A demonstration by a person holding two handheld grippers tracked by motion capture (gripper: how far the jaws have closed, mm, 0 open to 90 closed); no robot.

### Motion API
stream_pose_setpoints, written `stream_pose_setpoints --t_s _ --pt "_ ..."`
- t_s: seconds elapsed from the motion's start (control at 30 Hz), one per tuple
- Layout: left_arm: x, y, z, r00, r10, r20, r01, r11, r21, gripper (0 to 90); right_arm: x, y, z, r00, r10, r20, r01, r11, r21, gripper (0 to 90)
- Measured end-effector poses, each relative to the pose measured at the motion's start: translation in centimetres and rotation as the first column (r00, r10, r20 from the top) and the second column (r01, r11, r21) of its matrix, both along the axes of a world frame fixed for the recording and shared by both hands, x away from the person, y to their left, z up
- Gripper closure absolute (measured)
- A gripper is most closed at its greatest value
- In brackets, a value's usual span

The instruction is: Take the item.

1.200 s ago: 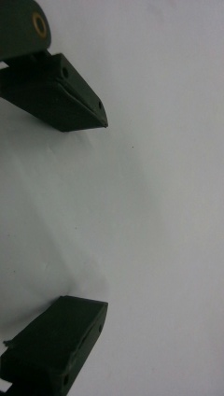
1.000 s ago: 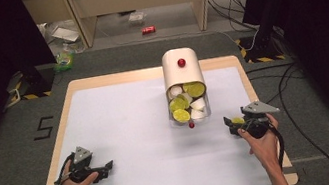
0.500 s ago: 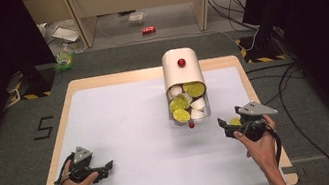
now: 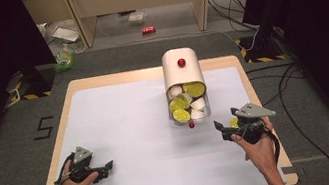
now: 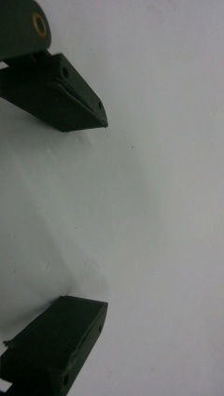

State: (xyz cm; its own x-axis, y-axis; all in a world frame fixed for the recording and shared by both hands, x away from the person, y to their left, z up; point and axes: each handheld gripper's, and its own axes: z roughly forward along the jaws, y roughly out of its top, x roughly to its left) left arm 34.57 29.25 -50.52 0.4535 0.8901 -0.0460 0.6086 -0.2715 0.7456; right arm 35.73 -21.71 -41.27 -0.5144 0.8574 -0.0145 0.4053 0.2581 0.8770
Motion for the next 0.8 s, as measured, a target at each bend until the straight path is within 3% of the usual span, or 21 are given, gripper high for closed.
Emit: stream_pose_setpoints --t_s 0.3,0.8 --pt "0.0 0.0 0.0 1.0 0.0 0.0 0.0 1.0 -0.004 9.9 -0.4 1.1 0.4 0.9989 0.047 0.005 -0.047 0.999 0.0 23.5" --pt "0.0 0.0 0.0 1.0 0.0 0.0 0.0 1.0 -0.002 9.9 -0.7 1.8 1.0 0.9977 0.065 0.018 -0.065 0.998 0.003 23.0"
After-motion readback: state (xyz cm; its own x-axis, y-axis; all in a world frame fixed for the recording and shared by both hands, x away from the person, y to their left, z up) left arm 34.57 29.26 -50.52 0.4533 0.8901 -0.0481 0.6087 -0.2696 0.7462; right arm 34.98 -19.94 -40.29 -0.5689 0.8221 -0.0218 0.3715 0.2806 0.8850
